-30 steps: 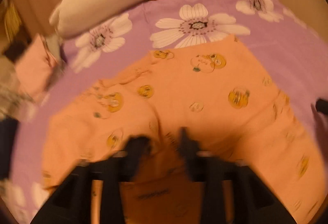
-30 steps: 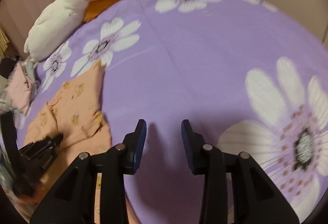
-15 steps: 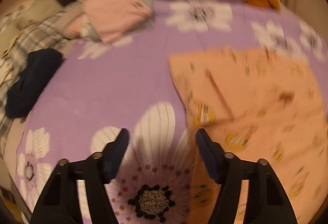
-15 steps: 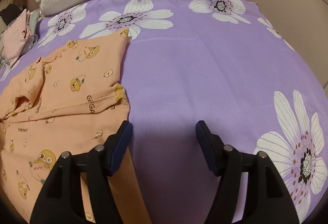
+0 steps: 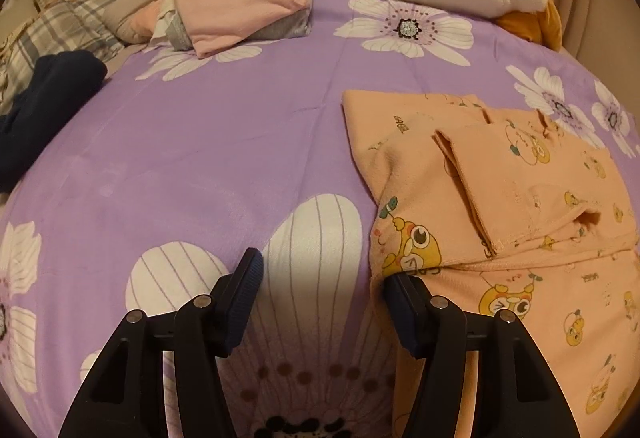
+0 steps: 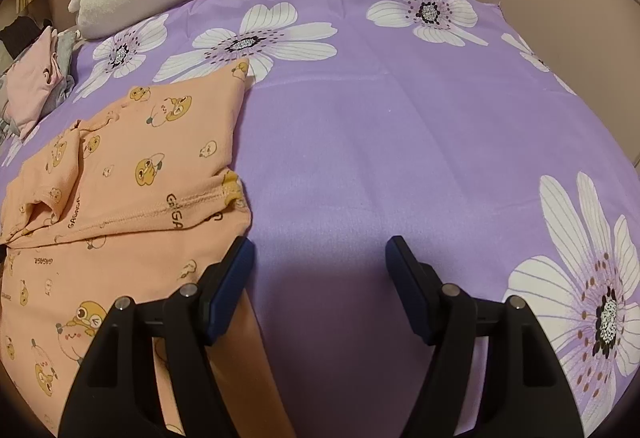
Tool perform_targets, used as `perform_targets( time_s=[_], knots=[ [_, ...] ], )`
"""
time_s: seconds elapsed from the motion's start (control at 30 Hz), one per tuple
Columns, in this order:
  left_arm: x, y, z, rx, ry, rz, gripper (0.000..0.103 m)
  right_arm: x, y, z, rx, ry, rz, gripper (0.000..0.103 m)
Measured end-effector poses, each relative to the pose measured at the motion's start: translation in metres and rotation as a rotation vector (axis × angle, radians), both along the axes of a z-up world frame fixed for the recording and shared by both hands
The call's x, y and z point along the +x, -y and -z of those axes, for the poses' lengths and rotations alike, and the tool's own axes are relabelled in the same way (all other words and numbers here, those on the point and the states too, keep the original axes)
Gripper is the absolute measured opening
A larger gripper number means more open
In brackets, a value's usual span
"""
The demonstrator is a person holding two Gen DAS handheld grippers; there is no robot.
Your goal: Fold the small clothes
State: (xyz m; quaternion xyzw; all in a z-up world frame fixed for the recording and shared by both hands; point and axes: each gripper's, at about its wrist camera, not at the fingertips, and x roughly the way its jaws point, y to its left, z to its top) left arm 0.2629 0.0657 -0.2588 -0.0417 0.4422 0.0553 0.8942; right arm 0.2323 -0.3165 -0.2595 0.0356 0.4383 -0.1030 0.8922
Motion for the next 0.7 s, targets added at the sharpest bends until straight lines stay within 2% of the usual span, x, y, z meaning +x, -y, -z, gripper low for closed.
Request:
perform_targets(
  time_s=[0.1,0.17,0.27,0.37,0.47,0.5,0.57,0.63,0.7],
  knots=[
    [0.004,-0.005,0.002,-0.045,0.012,0.000,0.059,-0.003,-0.007,-0.006,-0.013,-0.025,0.030,0.064],
    [0.005,-0.001,0.002,-0.034,0.012,0.017,0.048,-0.001,-0.019,-0.012,0.003,-0.060,0.032,0.055],
    [0.003,0.005,0.000,-0.039,0.023,0.049,0.032,0.010,-0.060,-0.035,0.118,-0.080,-0.100,0.052],
    [0.001,-0.002,-0.001,-0.152,0.034,0.054,0.016,0.025,-0.109,-0.057,0.207,-0.053,-0.242,0.054],
    [0.003,-0.011,0.003,-0.244,0.026,0.044,0.015,0.046,-0.171,-0.071,0.209,-0.071,-0.359,0.057],
    [0.004,-0.016,0.004,-0.289,0.026,0.040,0.015,0.052,-0.190,-0.073,0.205,-0.071,-0.401,0.066],
    [0.005,-0.022,0.007,-0.353,0.028,0.036,0.015,0.066,-0.232,-0.069,0.196,-0.093,-0.510,0.077],
    [0.005,-0.032,0.011,-0.437,0.031,0.033,0.015,0.080,-0.262,-0.051,0.149,-0.136,-0.523,0.075],
    [0.006,-0.037,0.013,-0.489,0.032,0.027,0.015,0.089,-0.278,-0.033,0.118,-0.176,-0.509,0.064]
  ],
)
